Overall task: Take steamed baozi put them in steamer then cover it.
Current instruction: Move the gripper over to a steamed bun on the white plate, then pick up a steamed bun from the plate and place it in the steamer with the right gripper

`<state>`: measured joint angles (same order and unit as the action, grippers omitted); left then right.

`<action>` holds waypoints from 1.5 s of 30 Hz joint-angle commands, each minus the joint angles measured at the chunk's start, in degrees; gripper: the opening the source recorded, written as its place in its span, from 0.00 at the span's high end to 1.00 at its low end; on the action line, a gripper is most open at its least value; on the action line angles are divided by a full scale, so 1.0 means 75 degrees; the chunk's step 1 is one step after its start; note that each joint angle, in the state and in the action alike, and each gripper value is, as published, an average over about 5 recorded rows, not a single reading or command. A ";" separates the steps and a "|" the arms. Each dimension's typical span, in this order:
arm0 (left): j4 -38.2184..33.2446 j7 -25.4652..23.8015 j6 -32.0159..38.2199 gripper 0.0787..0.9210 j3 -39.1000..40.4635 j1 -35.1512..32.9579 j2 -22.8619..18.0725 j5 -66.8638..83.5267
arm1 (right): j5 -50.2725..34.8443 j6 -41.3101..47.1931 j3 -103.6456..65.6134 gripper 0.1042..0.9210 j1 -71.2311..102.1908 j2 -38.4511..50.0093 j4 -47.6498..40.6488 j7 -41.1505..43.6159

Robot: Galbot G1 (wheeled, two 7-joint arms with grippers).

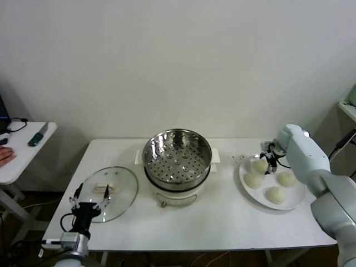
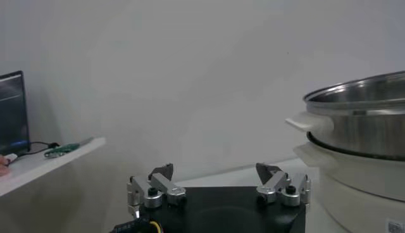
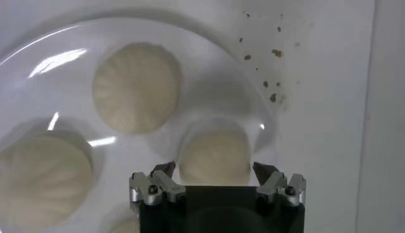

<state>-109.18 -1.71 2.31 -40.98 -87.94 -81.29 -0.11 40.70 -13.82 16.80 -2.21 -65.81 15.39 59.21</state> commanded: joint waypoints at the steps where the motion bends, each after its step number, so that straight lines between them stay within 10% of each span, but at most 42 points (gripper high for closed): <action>1: 0.0007 0.0004 0.0002 0.12 0.0015 0.0001 0.0002 -0.0012 | 0.0196 -0.0021 -0.0091 0.15 -0.0029 -0.0107 -0.0171 -0.0044; 16: -0.0006 0.0008 0.0027 0.12 0.0018 -0.0065 -0.0020 -0.0029 | -0.0093 -0.0102 -0.0086 0.25 -0.0163 -0.0030 -0.0043 0.0101; 45: -0.0197 -0.0002 0.0121 0.12 -0.0076 -0.0428 -0.0036 0.0014 | -0.5402 -0.1065 0.7130 0.26 -0.4737 -0.0450 0.4214 0.1024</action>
<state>-110.57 -1.70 3.14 -41.75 -90.98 -81.64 0.02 9.33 -18.56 55.48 -26.58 -64.90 38.65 66.06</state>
